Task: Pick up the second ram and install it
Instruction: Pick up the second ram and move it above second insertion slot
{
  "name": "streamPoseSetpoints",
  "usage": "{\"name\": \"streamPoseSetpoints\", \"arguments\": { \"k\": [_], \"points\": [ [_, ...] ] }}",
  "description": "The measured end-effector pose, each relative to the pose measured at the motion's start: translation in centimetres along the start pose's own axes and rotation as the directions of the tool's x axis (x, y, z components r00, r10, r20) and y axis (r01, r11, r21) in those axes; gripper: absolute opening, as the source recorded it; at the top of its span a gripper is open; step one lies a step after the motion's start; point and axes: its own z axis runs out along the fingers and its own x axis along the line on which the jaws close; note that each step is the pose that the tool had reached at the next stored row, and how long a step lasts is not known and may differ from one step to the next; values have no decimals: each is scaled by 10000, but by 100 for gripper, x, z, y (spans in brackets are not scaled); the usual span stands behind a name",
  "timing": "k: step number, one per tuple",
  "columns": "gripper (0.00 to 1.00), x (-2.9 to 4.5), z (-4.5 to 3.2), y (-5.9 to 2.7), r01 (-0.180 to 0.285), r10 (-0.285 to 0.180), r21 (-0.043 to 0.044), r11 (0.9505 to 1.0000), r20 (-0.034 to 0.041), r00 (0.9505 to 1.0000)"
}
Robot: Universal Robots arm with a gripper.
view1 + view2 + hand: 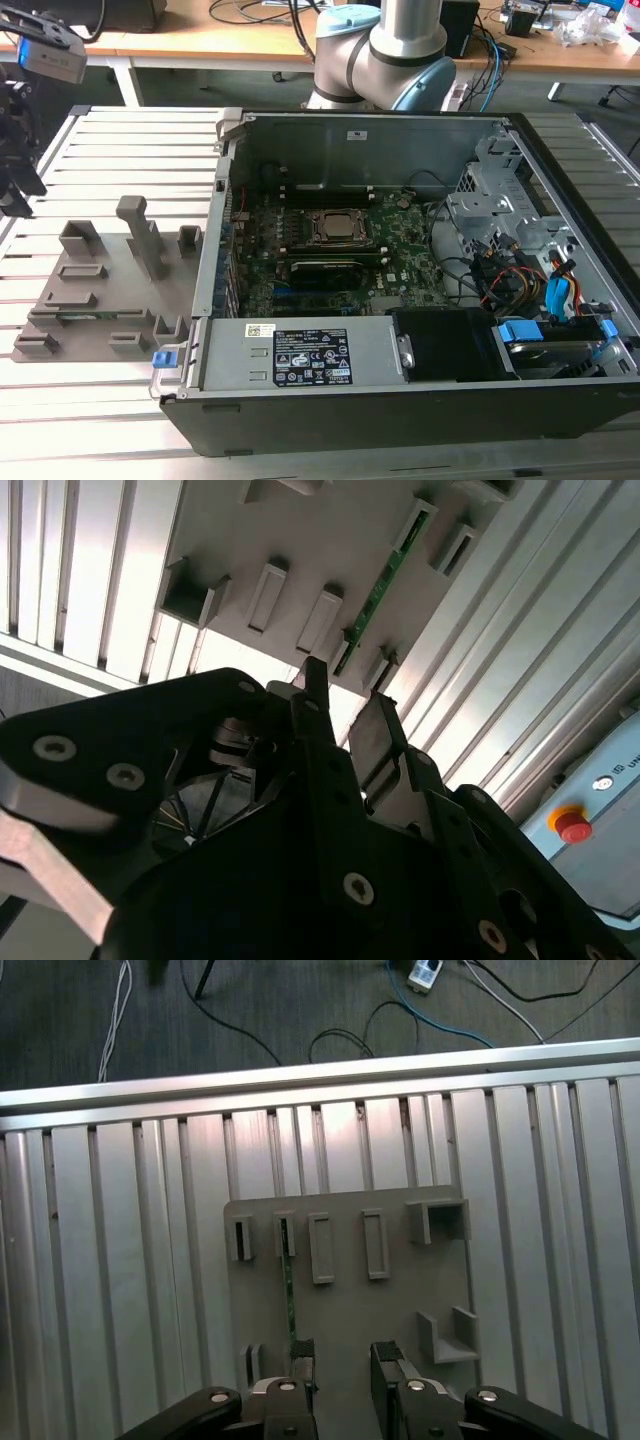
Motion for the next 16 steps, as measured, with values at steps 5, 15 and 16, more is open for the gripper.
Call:
{"name": "streamPoseSetpoints", "arguments": {
  "k": [5,15,16],
  "points": [
    [36,1,44,-2,1,-1,0,10000,0,10000],
    [36,3,128,-6,2,-2,-1,10000,-1,10000],
    [36,3,134,-6,3,-3,-1,10000,-1,10000]
  ]
}}
